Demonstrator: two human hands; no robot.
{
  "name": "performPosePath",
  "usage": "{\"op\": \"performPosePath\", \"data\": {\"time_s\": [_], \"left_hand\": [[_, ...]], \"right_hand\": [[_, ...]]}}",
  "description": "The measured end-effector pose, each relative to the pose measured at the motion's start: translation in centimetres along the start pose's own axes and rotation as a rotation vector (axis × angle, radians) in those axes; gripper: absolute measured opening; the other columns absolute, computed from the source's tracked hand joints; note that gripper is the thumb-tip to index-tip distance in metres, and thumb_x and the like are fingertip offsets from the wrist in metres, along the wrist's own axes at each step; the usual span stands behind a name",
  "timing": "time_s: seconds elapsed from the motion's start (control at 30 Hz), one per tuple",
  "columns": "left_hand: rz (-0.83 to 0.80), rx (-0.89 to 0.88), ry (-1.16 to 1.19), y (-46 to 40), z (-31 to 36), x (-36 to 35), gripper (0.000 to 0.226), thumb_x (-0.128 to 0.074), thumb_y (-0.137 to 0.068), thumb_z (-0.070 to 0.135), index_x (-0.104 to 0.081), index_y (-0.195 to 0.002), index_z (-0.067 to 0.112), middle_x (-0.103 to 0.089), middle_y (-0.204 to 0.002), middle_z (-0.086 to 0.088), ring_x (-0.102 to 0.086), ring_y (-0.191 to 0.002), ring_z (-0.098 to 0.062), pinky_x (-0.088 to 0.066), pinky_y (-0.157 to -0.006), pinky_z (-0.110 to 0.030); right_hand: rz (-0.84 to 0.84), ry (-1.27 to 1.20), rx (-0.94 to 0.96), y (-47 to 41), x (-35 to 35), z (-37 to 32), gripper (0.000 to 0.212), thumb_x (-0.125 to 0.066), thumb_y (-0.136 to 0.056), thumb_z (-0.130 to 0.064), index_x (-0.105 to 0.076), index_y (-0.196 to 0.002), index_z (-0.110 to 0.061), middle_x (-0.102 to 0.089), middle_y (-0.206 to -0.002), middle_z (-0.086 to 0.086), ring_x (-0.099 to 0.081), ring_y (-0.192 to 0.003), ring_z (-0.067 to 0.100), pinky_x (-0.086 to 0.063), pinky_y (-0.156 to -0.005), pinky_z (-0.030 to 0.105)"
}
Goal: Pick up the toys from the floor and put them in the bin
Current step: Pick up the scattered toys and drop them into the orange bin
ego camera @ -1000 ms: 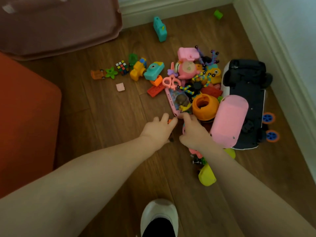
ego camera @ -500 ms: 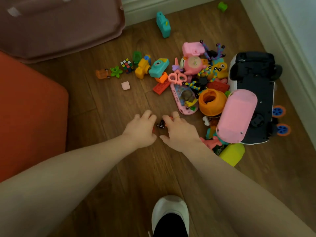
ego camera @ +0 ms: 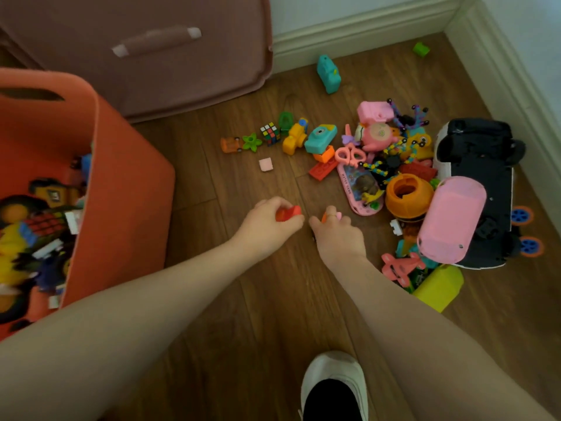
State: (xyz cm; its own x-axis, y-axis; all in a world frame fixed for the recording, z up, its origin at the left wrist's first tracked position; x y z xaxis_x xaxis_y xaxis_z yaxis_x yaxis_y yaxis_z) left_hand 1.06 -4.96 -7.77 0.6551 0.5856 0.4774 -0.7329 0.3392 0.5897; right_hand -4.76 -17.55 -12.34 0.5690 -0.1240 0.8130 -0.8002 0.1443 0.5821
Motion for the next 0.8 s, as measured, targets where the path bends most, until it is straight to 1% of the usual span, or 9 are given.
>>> {"op": "performPosePath", "data": {"time_s": [0.13,0.2,0.27,0.33,0.4,0.47,0.57,0.67,0.8], "left_hand": [[-0.014,-0.171,-0.043,2.3,1.8,3.5,0.029,-0.058,-0.087,0.039,-0.058,-0.111,0.024,-0.053,-0.112,0.003,-0.048,-0.105,-0.011,-0.034,-0.083,-0.023],[0.023,-0.251,-0.047,3.3,2.2,5.8,0.026,-0.058,-0.087,0.037,-0.059,-0.107,0.021,-0.056,-0.111,0.001,-0.050,-0.105,-0.012,-0.034,-0.084,-0.022],[0.076,-0.362,-0.054,4.5,2.6,8.2,0.030,-0.059,-0.081,0.043,-0.060,-0.102,0.021,-0.058,-0.105,0.001,-0.053,-0.098,-0.007,-0.035,-0.081,-0.016],[0.129,-0.473,-0.073,6.0,2.7,10.9,0.037,-0.056,-0.075,0.046,-0.061,-0.101,0.020,-0.054,-0.094,0.007,-0.051,-0.082,0.005,-0.033,-0.070,-0.005],[0.202,-0.547,-0.119,7.4,2.5,13.6,0.038,-0.054,-0.075,0.043,-0.061,-0.102,0.018,-0.051,-0.090,0.009,-0.048,-0.074,0.016,-0.033,-0.066,-0.002],[0.307,-0.578,-0.132,8.5,1.8,16.5,0.036,-0.053,-0.074,0.047,-0.060,-0.098,0.021,-0.054,-0.090,0.007,-0.049,-0.071,0.015,-0.033,-0.065,-0.002],[0.482,-0.576,-0.067,10.0,-0.5,20.3,0.032,-0.044,-0.075,0.053,-0.056,-0.085,0.025,-0.054,-0.075,0.011,-0.050,-0.064,0.000,-0.037,-0.066,-0.012],[0.578,-0.512,-0.097,10.8,-3.9,22.2,0.046,-0.040,-0.075,0.054,-0.060,-0.080,0.012,-0.058,-0.076,-0.002,-0.053,-0.066,-0.012,-0.039,-0.063,-0.028],[0.625,-0.307,-0.201,11.0,-10.3,23.7,0.054,-0.046,-0.075,0.057,-0.061,-0.092,0.008,-0.051,-0.085,-0.004,-0.050,-0.078,-0.020,-0.033,-0.067,-0.027]], "right_hand": [[0.031,-0.153,-0.040,0.7,0.4,-0.4,0.032,-0.048,-0.094,-0.023,-0.041,-0.125,-0.020,-0.034,-0.131,0.014,-0.049,-0.108,0.037,-0.045,-0.074,0.043],[0.084,-0.322,-0.009,0.8,1.3,-1.1,0.031,-0.052,-0.092,-0.031,-0.044,-0.120,-0.020,-0.041,-0.122,0.010,-0.054,-0.102,0.035,-0.046,-0.077,0.041],[0.115,-0.621,0.047,0.9,3.3,-2.5,0.027,-0.057,-0.090,-0.031,-0.049,-0.114,-0.023,-0.048,-0.106,0.004,-0.056,-0.090,0.023,-0.045,-0.074,0.031],[0.075,-1.030,0.106,1.3,6.0,-4.7,0.019,-0.058,-0.090,-0.024,-0.052,-0.109,-0.024,-0.055,-0.092,0.001,-0.055,-0.074,0.012,-0.045,-0.060,0.019],[-0.033,-1.425,0.106,2.0,8.7,-7.2,0.015,-0.057,-0.092,-0.022,-0.053,-0.106,-0.025,-0.060,-0.090,0.002,-0.058,-0.069,0.010,-0.045,-0.050,0.016],[-0.104,-1.644,0.094,2.7,11.2,-9.8,0.010,-0.054,-0.093,-0.024,-0.055,-0.101,-0.030,-0.063,-0.095,0.000,-0.061,-0.075,0.012,-0.045,-0.050,0.018],[-0.174,-1.729,0.198,3.9,14.6,-14.2,0.008,-0.052,-0.094,-0.024,-0.055,-0.099,-0.030,-0.062,-0.097,0.002,-0.064,-0.080,0.017,-0.044,-0.056,0.022],[-0.227,-1.738,0.320,5.2,17.1,-18.4,0.005,-0.051,-0.095,-0.022,-0.054,-0.096,-0.026,-0.061,-0.092,0.001,-0.061,-0.076,0.017,-0.044,-0.053,0.021],[-0.287,-1.633,0.386,6.3,18.7,-23.6,0.004,-0.053,-0.093,-0.024,-0.055,-0.096,-0.026,-0.059,-0.097,0.003,-0.061,-0.076,0.017,-0.052,-0.055,0.021]]}}
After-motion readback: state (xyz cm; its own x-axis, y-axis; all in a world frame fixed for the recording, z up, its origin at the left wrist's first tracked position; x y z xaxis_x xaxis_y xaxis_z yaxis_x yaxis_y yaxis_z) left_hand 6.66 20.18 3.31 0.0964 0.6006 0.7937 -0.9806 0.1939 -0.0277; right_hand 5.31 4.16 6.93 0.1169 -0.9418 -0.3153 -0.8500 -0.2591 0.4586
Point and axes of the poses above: each hand's wrist, its own y-axis away from the middle knuckle, its own x-axis out of the back of the hand, z = x × y, the point moved 3 cm from there along -y, towards the middle knuckle
